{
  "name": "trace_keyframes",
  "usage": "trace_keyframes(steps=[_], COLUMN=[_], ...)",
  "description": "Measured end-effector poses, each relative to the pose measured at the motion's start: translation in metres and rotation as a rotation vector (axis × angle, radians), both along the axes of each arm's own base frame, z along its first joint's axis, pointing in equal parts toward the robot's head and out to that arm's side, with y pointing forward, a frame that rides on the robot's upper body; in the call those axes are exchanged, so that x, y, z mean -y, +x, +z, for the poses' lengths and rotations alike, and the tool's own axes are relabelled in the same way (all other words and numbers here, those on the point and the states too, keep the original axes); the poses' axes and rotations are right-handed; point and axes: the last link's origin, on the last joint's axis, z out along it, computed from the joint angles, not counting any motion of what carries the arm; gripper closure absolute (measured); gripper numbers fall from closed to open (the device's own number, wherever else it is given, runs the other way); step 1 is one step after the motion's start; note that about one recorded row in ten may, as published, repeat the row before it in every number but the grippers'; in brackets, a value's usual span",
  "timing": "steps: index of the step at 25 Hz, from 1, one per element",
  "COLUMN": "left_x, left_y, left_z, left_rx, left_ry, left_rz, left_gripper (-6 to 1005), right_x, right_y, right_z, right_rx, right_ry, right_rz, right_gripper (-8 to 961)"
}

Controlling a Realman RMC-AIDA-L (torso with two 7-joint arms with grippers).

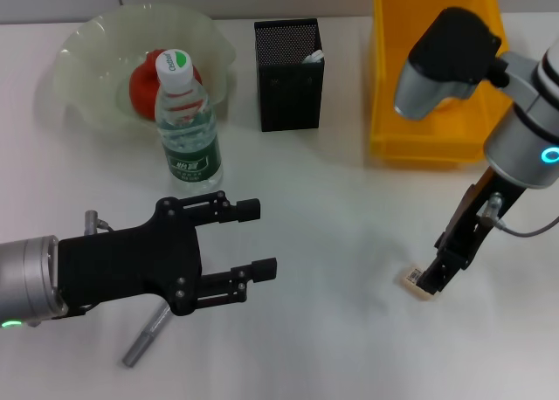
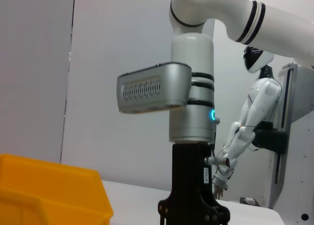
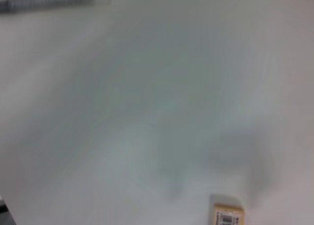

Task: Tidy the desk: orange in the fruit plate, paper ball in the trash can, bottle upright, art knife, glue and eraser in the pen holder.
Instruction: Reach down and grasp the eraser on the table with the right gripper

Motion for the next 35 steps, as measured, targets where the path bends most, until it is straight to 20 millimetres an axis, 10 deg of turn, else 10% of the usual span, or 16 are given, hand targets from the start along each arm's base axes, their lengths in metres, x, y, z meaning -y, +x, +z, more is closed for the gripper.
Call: trace_keyframes(steps=[35], left_x=[0.001], left_y=[-0.002], left_z=[-0.004], left_rx=[0.001], left_ry=[-0.005], left_rz=[0.013], left_gripper=[317], right_x=[-0.004], right_y=[0.007], right_z=[-0.030], right_rx=[0.081], right_ry=[-0.061], right_rz=[-0.014], right_gripper=[379])
